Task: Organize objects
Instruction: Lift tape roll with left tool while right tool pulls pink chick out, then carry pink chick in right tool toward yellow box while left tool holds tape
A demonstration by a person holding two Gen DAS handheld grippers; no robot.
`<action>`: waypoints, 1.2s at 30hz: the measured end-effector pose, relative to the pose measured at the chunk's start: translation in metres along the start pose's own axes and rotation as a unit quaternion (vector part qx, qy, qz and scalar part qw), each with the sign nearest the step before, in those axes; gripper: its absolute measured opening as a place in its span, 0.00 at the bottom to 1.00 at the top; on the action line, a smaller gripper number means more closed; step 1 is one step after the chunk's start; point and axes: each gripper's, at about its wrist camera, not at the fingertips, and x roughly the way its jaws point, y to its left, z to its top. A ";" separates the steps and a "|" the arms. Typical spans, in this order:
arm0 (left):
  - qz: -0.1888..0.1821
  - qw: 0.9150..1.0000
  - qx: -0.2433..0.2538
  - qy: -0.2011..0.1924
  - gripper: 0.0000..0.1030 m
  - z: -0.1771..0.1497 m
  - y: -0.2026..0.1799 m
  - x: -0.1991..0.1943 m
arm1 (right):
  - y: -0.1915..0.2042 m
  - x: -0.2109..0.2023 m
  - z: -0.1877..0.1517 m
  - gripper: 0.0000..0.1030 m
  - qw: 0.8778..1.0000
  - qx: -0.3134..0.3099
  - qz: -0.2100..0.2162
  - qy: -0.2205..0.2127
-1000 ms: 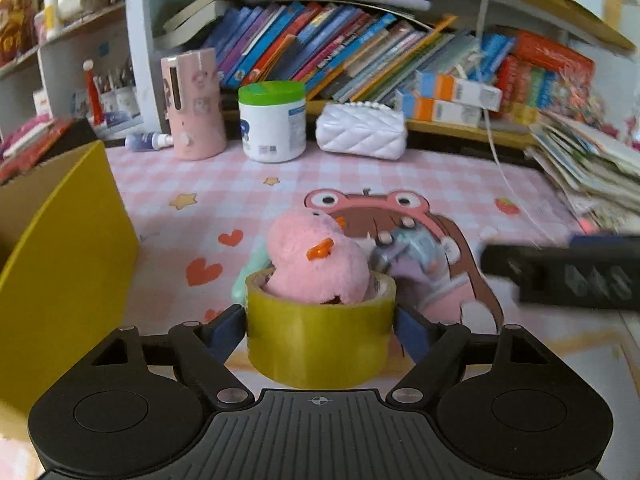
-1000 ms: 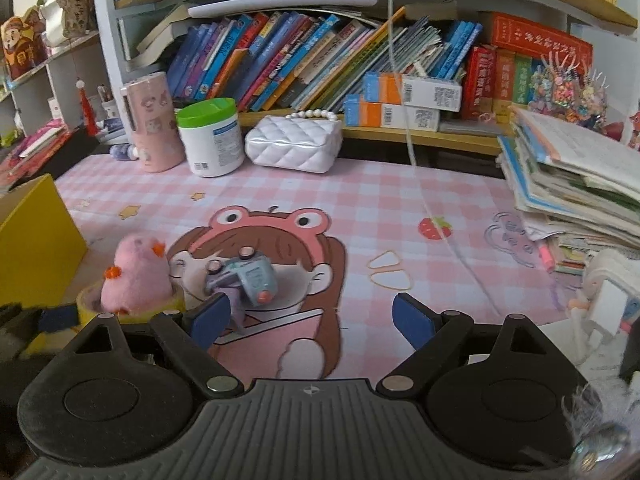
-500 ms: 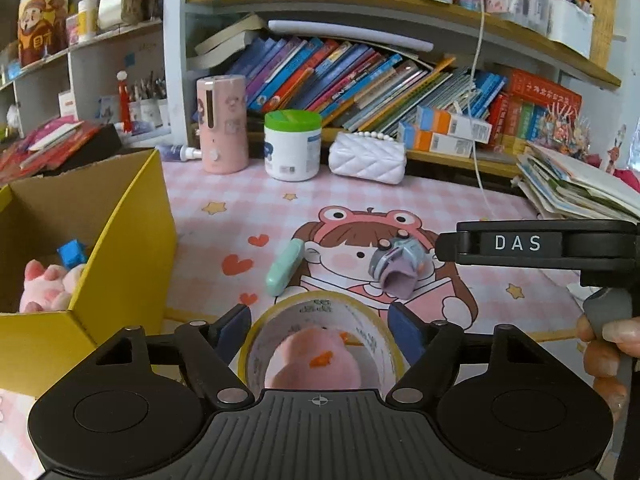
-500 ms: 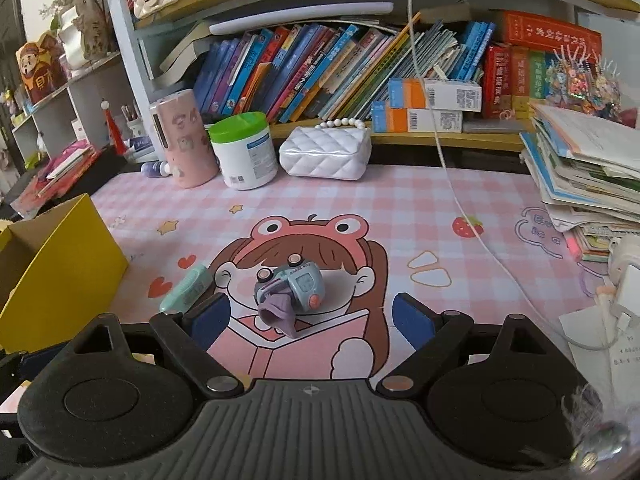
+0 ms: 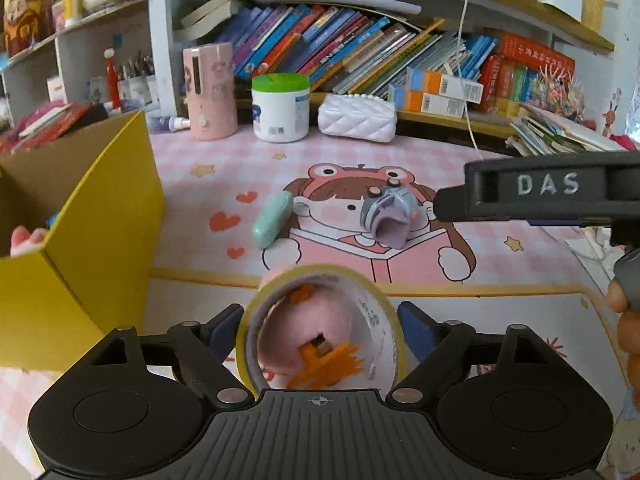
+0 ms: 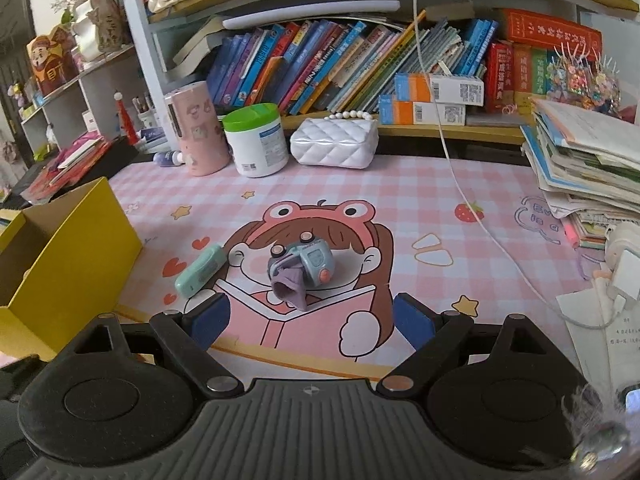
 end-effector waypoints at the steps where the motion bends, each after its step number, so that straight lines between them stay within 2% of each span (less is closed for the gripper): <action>1: 0.002 1.000 0.002 -0.001 0.83 0.000 0.000 0.000 | 0.001 -0.001 0.000 0.86 1.000 -0.002 0.001 -0.001; 5: 0.000 1.000 0.008 -0.004 0.80 -0.001 0.000 -0.007 | 0.002 -0.003 0.000 0.86 1.000 -0.003 0.003 0.000; 11: 0.002 0.997 -0.034 -0.069 0.80 0.002 0.024 -0.049 | 0.011 0.001 0.003 0.86 1.000 0.000 0.014 0.000; 15: 0.030 0.997 -0.062 -0.044 0.80 -0.012 0.045 -0.064 | 0.029 0.012 0.001 0.87 0.999 -0.010 0.038 0.016; 20: 0.066 0.993 -0.093 -0.032 0.80 -0.028 0.067 -0.078 | 0.066 0.034 -0.012 0.86 0.993 -0.049 0.078 0.077; 25: 0.086 0.990 -0.106 -0.032 0.80 -0.040 0.080 -0.091 | 0.095 0.053 -0.027 0.76 0.985 -0.071 0.097 0.128; 30: 0.101 0.987 -0.122 -0.037 0.80 -0.049 0.094 -0.103 | 0.105 0.068 -0.038 0.54 0.981 -0.066 0.084 0.161; 36: 0.110 0.984 -0.130 -0.044 0.80 -0.053 0.113 -0.112 | 0.116 0.059 -0.042 0.53 0.983 -0.068 0.071 0.152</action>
